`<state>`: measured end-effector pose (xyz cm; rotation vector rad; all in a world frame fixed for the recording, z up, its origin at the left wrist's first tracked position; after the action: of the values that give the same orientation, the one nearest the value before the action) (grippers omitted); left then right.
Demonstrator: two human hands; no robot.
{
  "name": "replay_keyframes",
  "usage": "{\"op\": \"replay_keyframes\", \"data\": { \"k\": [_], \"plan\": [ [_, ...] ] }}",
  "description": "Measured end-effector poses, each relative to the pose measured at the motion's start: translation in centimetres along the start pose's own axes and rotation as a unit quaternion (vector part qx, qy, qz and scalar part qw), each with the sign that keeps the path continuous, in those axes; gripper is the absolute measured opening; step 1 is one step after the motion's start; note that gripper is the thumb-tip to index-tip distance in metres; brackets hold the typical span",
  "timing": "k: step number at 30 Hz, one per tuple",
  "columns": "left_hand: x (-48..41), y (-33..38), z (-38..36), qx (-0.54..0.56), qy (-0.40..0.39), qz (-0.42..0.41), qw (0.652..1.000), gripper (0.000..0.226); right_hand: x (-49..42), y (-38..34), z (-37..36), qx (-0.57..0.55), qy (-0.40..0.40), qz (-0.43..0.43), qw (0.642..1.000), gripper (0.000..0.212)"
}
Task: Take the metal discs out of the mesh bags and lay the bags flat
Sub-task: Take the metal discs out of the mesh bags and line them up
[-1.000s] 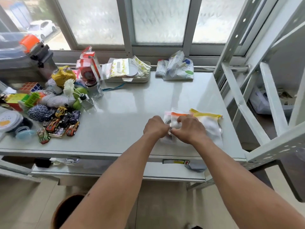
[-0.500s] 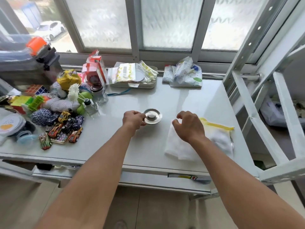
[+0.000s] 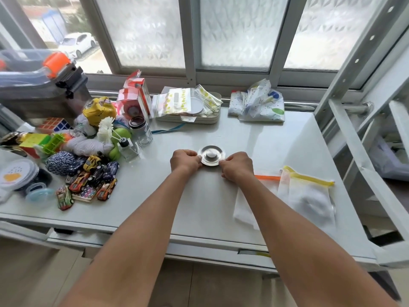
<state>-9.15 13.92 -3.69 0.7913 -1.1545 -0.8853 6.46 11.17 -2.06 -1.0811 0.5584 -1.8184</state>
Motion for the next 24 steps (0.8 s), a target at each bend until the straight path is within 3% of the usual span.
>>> {"op": "replay_keyframes", "data": {
  "k": [5, 8, 11, 14, 18, 21, 24],
  "plan": [
    [-0.9, 0.3, 0.0, -0.011, -0.009, 0.002, 1.0, 0.015, -0.6, -0.4, 0.1, -0.009, 0.002, 0.001, 1.0, 0.022],
    [-0.4, 0.9, 0.2, -0.142, 0.018, -0.026, 0.989, 0.028, -0.3, -0.5, 0.7, -0.014, 0.008, 0.015, 1.0, 0.024],
    [2.2, 2.0, -1.3, -0.246, 0.033, -0.107, 0.963, 0.026, 1.2, -0.4, 2.7, 0.019, 0.053, 0.048, 0.997, 0.029],
    [5.1, 2.7, -5.0, -0.269, -0.068, -0.145, 0.95, 0.019, 3.2, 0.5, 5.4, 0.101, 0.125, 0.06, 0.985, 0.025],
    [8.7, 2.3, -10.6, -0.297, -0.248, -0.124, 0.914, 0.013, 5.2, 4.3, 8.5, 0.251, 0.156, -0.014, 0.955, 0.044],
    [10.2, 1.4, -12.9, -0.35, -0.291, -0.119, 0.883, 0.018, 6.4, 7.2, 9.6, 0.274, 0.171, -0.047, 0.945, 0.056],
    [10.7, 0.6, -14.0, -0.362, -0.302, -0.119, 0.874, 0.022, 6.6, 9.1, 9.6, 0.259, 0.168, -0.031, 0.951, 0.06]
  ]
}}
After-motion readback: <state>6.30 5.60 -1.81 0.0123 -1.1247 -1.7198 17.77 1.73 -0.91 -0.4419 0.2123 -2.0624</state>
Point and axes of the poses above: each hand's wrist, its own x-axis away from the middle knuckle, its own z-axis out of the back of the hand, y = z × x, the point moved 2 cm from there along -x, towards the middle knuckle, and after that the axes turned 9 degrees about -y, right-handed, at the moved point
